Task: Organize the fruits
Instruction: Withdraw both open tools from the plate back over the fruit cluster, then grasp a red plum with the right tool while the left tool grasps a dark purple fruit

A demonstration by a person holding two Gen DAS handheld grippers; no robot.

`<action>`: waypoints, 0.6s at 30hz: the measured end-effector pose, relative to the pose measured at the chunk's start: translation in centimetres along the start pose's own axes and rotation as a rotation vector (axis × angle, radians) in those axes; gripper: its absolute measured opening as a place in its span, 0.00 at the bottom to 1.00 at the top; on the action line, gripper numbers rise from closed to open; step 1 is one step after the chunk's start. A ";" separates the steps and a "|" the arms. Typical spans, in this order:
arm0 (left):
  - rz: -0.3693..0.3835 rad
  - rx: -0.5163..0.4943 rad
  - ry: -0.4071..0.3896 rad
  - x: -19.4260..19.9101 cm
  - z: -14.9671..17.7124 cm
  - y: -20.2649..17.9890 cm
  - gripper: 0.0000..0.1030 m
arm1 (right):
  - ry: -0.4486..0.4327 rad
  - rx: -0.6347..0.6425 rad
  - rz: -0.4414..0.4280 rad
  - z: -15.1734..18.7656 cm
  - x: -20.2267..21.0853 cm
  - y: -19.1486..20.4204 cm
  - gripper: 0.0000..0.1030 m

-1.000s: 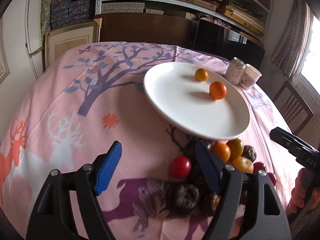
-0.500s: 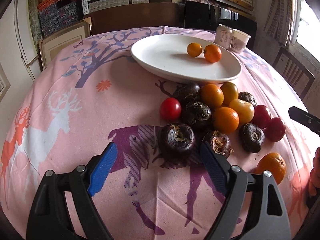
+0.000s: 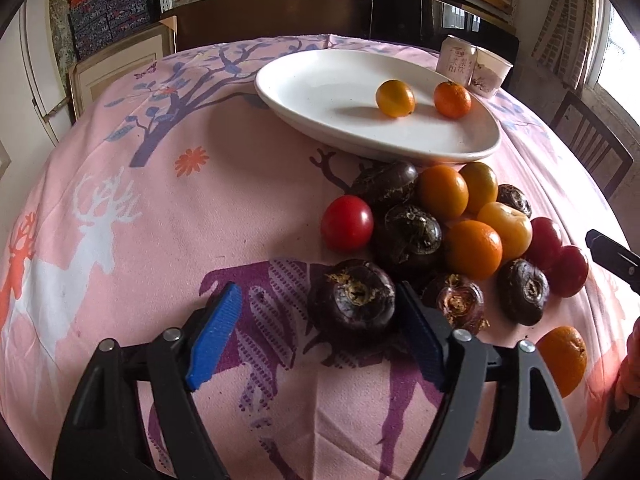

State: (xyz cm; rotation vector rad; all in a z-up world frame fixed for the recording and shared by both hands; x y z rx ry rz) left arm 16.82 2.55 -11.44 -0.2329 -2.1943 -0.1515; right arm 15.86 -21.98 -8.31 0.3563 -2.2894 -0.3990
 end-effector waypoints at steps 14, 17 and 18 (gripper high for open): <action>0.051 -0.015 -0.034 1.5 0.4 -1.3 0.41 | 0.110 0.083 -0.015 2.1 -1.4 1.5 0.49; 0.052 -0.012 -0.040 1.5 0.3 -1.2 0.41 | 0.158 0.067 -0.019 2.4 -2.3 1.2 0.41; 0.054 -0.013 -0.038 1.5 0.3 -1.3 0.41 | 0.155 0.056 -0.025 2.3 -2.3 1.1 0.40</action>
Point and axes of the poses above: each gripper's, at about its wrist camera, not at the fingertips, and x roughly against the way its jaws point, y to its left, z to its underside, the point moved 9 cm from there along -x, roughly the way its jaws point, and after that the axes turned 4 degrees about -x, right-handed, at the moved point
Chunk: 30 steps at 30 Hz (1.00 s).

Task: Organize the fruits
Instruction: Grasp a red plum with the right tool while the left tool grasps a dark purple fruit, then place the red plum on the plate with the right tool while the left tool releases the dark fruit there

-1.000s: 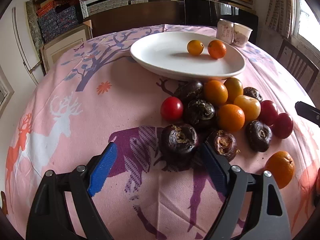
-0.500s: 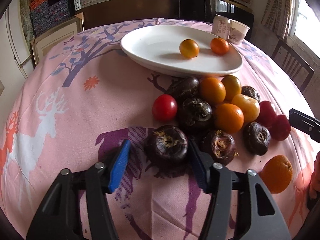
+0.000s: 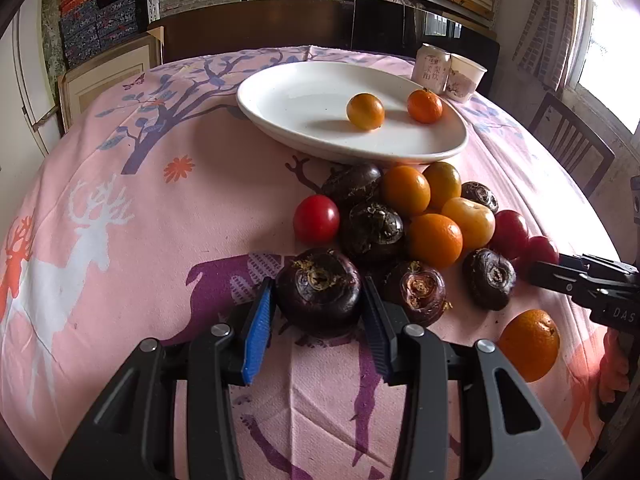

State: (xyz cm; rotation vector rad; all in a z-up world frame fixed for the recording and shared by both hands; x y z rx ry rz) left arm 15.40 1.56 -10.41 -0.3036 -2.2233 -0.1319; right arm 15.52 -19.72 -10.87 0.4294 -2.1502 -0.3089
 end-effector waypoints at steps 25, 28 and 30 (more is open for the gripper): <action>0.024 0.037 -0.086 -0.5 -11.3 -0.9 0.41 | -0.090 -0.026 -0.047 -8.7 0.4 1.9 0.38; 0.029 0.054 -0.070 -2.4 -12.8 -0.8 0.41 | -0.064 -0.044 -0.065 -10.8 -1.8 2.7 0.38; 0.033 0.069 -0.059 -3.7 -13.3 -0.6 0.41 | -0.045 -0.055 -0.062 -11.9 -3.6 3.0 0.38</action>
Point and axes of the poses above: each gripper's, at about its wrist camera, not at the fingertips, and x roughly against the way its jaws point, y to its left, z to its underside, the point moved 9 cm from there along -x, roughly the way its jaws point, and after that the axes turned 4 degrees about -x, right-handed, at the moved point
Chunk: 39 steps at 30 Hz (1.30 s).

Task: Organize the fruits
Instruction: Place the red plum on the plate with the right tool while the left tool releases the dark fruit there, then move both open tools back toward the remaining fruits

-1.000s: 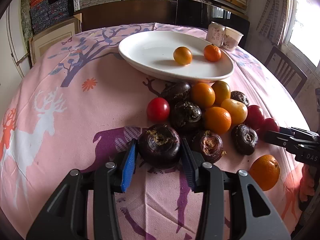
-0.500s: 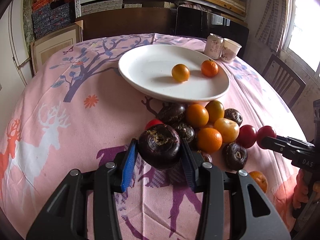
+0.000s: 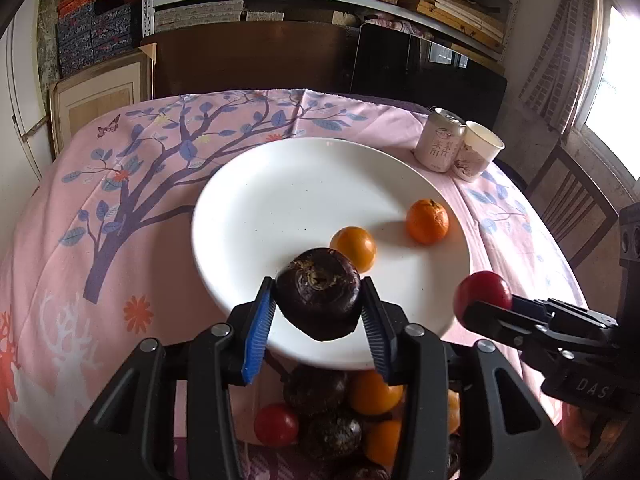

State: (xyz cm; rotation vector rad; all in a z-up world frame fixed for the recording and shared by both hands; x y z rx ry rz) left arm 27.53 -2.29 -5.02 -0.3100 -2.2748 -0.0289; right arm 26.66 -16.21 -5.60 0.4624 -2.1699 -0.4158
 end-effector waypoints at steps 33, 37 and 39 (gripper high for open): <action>-0.015 0.054 0.066 2.0 8.7 4.0 0.58 | -0.089 -0.177 -0.047 2.5 3.8 -4.7 0.65; 0.005 0.062 0.078 1.5 9.0 3.8 0.57 | -0.076 -0.168 -0.049 2.7 3.6 -4.4 0.65; 0.024 0.071 0.077 1.6 9.1 3.7 0.54 | -0.069 -0.162 -0.047 2.8 3.4 -4.4 0.65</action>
Point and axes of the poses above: each gripper's, at about its wrist camera, not at the fingertips, and x roughly against the way its jaws point, y to its left, z to its underside, the point moved 9 cm from there along -x, roughly the way its jaws point, and after that the axes turned 4 degrees about -x, right-handed, at the moved point
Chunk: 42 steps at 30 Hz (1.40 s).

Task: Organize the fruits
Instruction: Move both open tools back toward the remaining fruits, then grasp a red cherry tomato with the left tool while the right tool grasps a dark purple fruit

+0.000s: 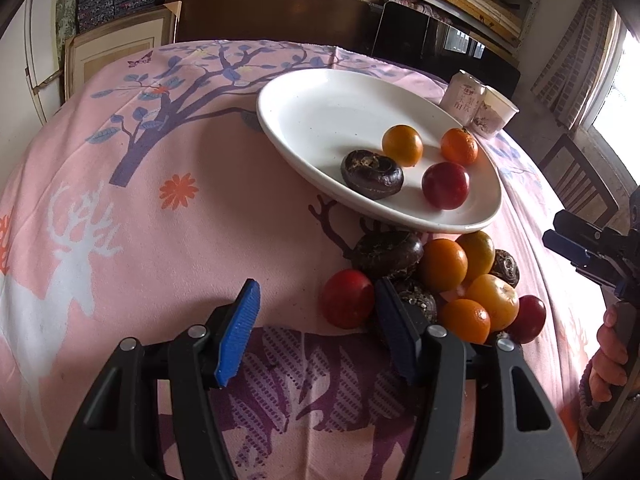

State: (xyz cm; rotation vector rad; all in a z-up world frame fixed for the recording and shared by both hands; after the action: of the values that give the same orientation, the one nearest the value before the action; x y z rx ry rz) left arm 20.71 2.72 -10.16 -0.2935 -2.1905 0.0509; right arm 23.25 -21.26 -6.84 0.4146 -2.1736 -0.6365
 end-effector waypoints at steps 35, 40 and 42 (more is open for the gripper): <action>-0.161 -0.093 -0.015 0.0 0.9 2.0 0.28 | 0.055 0.059 0.037 1.6 -1.4 0.5 0.65; -0.156 -0.122 -0.023 -0.1 0.9 1.3 0.27 | 0.085 0.104 0.071 2.5 -2.4 1.0 0.65; -0.158 -0.132 -0.023 -0.1 1.0 1.1 0.27 | 0.099 0.123 0.094 2.9 -3.0 1.1 0.58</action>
State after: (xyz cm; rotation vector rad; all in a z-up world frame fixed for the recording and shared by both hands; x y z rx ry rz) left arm 20.24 3.78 -10.99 -0.1939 -2.2373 -0.1796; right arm 22.74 -18.02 -9.64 0.3972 -2.1302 -0.4238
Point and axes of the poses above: each gripper's, at about its wrist camera, not at the fingertips, and x roughly against the way its jaws point, y to its left, z to its underside, the point moved 9 cm from there along -x, roughly the way its jaws point, and after that the axes turned 4 degrees about -x, right-handed, at the moved point
